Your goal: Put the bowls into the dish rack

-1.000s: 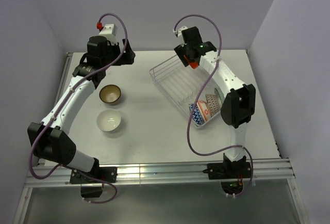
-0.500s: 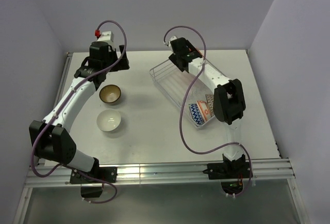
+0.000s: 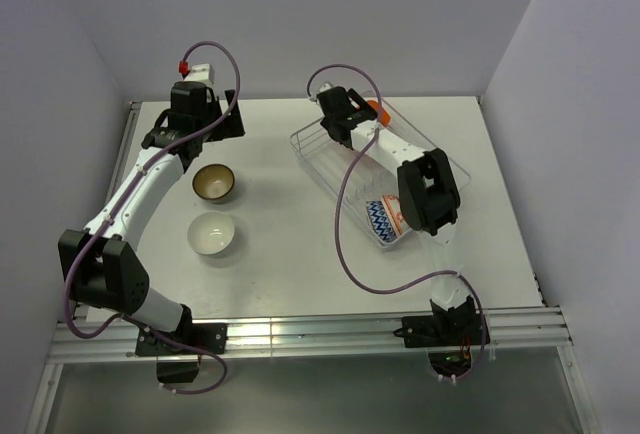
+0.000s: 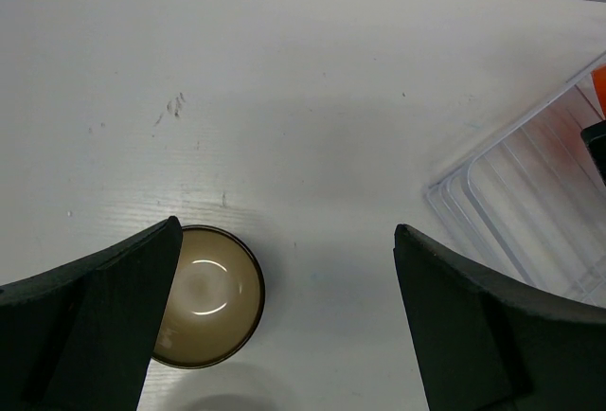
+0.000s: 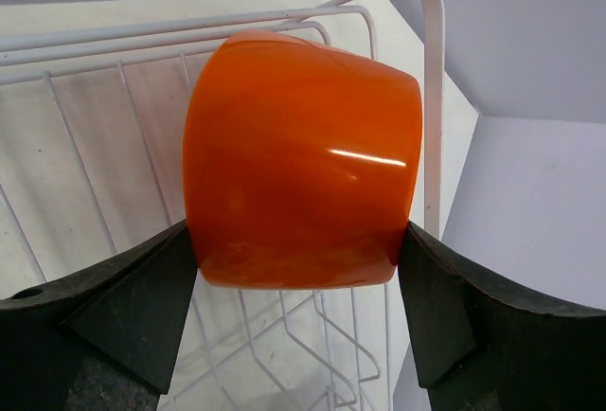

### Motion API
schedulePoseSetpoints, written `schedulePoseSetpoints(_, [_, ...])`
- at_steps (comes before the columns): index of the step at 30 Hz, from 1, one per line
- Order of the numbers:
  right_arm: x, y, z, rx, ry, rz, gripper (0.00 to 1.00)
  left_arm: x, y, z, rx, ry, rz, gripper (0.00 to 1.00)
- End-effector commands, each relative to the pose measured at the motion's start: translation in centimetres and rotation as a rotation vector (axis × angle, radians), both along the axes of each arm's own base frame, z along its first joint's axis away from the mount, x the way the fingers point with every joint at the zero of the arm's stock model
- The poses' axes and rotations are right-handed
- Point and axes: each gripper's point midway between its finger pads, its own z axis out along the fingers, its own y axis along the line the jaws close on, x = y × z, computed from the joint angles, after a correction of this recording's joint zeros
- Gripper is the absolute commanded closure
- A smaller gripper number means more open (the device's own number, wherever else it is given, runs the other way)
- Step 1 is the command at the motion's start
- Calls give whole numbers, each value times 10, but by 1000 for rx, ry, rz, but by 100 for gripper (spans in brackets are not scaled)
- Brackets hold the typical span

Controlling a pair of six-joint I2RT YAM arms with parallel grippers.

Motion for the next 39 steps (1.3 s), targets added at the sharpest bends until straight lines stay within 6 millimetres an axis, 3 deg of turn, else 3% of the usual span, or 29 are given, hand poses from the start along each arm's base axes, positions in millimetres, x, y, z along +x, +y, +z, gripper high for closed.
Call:
schedulePoseSetpoints(1, [11,4,21,-16,-108,-31,100,4,0,12,-22,-32,6,1])
schedulePoseSetpoints(9, [14,2,20,-70,-119,-47,100,4,-1,10,-27,-25,-3,0])
schedulePoseSetpoints(24, [10,-3,-4,-108,-78,-64,98,4,1,10,-15,-24,-2,1])
schedulePoseSetpoints(27, [9,-4,-8,-120,-64,-64,79,4,1,10,-15,-23,0,0])
schedulePoseSetpoints(30, [5,-1,-10,-99,-43,-53,46,4,2,10,-13,-23,1,0])
schedulePoseSetpoints(33, [4,4,-8,-54,-30,-40,26,4,2,9,-10,-17,3,0])
schedulePoseSetpoints(39, [-2,13,-5,5,20,-14,1,5,0,6,-16,-11,-5,1])
